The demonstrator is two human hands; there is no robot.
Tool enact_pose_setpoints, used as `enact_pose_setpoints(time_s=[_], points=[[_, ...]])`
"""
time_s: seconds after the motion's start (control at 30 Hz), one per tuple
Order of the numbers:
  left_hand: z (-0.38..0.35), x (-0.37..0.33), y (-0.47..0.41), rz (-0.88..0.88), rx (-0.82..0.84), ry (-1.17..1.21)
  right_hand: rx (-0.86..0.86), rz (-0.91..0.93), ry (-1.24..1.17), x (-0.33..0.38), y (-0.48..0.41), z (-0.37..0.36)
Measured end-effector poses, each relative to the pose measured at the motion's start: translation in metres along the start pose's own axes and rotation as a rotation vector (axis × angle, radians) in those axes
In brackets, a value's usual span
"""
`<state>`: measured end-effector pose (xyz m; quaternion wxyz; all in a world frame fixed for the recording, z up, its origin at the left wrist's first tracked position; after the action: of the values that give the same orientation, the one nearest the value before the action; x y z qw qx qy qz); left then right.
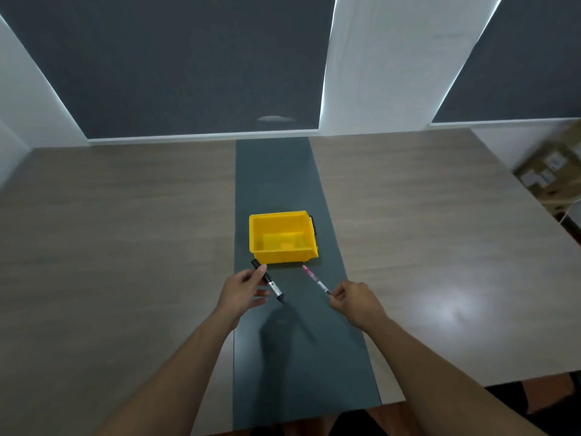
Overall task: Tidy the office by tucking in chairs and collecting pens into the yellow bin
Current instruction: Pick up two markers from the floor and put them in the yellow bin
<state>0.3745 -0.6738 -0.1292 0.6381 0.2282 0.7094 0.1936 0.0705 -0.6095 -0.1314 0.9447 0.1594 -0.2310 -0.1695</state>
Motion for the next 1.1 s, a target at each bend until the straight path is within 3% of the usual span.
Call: enact_pose_setpoints(time_s=[0.47, 0.73, 0.9, 1.1], points=[[-0.004, -0.06, -0.113, 0.061, 0.058, -0.013, -0.08, 0.019, -0.095, 0.057, -0.098, 0.026], [-0.049, -0.08, -0.182, -0.079, 0.199, -0.553, -0.046, 0.098, -0.066, 0.066, -0.17, 0.017], [-0.077, -0.075, -0.214, -0.27, 0.261, -0.981, -0.001, 0.162, -0.057, 0.075, -0.2, -0.003], [-0.096, -0.062, -0.237, -0.294, 0.299, -1.156, 0.041, 0.216, -0.049, 0.088, -0.217, -0.016]])
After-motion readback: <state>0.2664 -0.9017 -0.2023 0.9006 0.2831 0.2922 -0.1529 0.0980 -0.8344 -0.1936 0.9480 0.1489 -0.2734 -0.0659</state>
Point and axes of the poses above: each hand's wrist, its own y-axis away from the middle knuckle, its own z-axis out of the back of the hand, x = y × z, the point moved 9 cm from there along -y, towards the middle knuckle, and after that the axes turned 8 degrees about y, right-handed, at the moved point
